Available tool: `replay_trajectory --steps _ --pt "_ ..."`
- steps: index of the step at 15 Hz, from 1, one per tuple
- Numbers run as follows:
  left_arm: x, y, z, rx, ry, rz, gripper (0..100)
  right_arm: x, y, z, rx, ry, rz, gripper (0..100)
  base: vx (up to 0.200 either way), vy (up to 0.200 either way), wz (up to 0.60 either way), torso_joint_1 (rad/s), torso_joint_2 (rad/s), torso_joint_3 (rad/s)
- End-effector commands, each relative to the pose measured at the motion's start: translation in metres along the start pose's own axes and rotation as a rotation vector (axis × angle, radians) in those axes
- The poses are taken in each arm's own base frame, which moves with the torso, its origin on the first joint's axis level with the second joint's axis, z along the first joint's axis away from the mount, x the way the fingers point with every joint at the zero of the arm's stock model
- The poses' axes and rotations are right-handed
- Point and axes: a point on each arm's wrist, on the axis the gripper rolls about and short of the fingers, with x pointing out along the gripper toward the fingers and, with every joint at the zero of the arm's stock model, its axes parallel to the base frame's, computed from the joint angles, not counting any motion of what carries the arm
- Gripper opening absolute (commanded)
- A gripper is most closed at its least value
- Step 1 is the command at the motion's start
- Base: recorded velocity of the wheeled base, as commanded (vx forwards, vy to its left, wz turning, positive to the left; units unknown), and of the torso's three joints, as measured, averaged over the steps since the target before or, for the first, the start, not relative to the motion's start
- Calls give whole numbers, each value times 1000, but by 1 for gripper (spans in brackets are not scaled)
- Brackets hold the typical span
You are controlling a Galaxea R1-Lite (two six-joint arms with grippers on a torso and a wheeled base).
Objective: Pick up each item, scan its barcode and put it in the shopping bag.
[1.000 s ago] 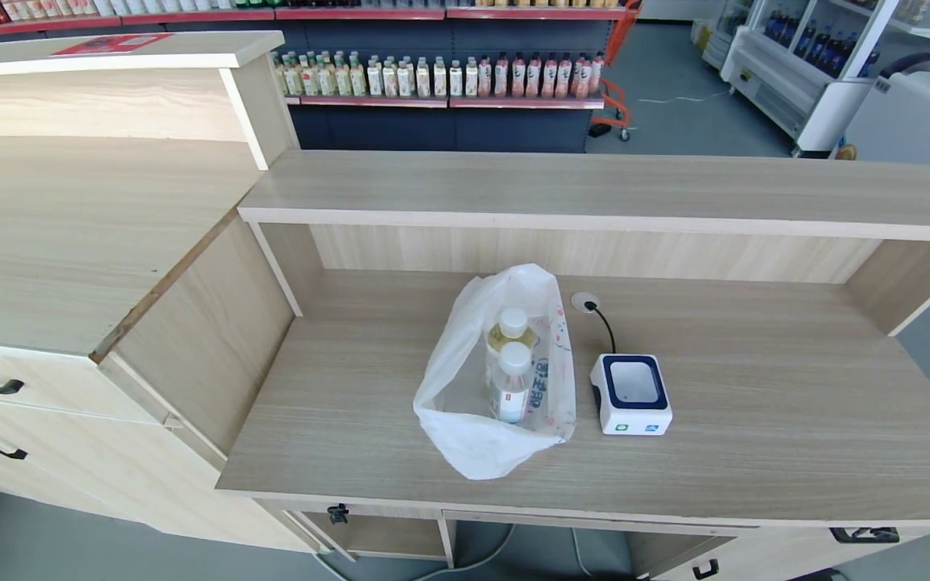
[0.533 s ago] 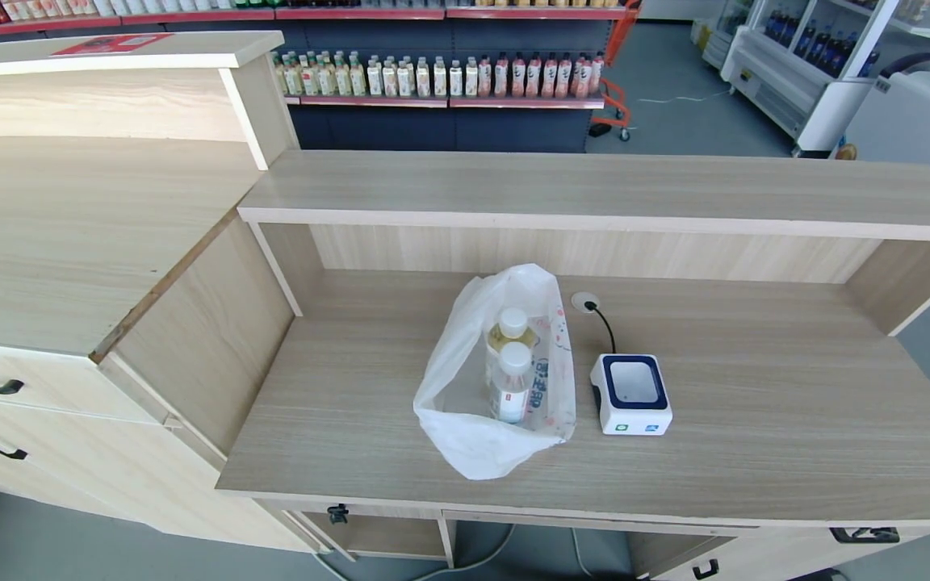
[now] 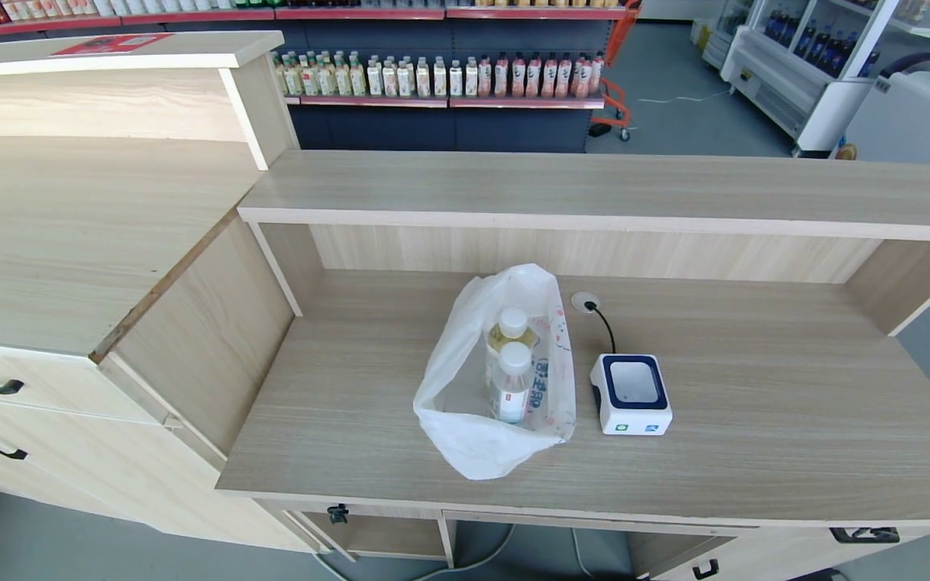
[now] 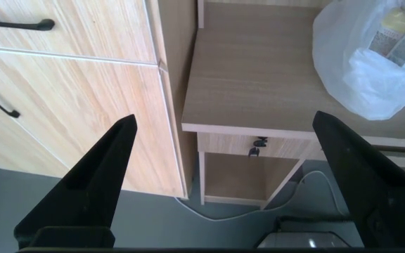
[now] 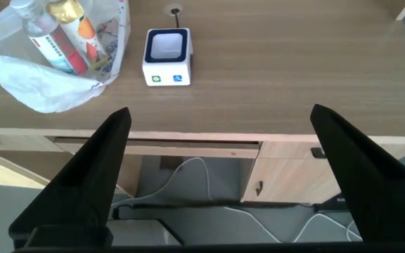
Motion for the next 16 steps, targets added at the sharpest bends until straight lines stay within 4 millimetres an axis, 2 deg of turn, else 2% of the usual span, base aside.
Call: replay_trajectory --steps 1,16 --pt "0 0 0 17 0 1 100 0 0 0 1 6 0 100 0 0 0 0 0 0" --pt "0 0 0 49 -2 1 100 0 0 0 -1 6 0 100 0 -200 0 4 3 0"
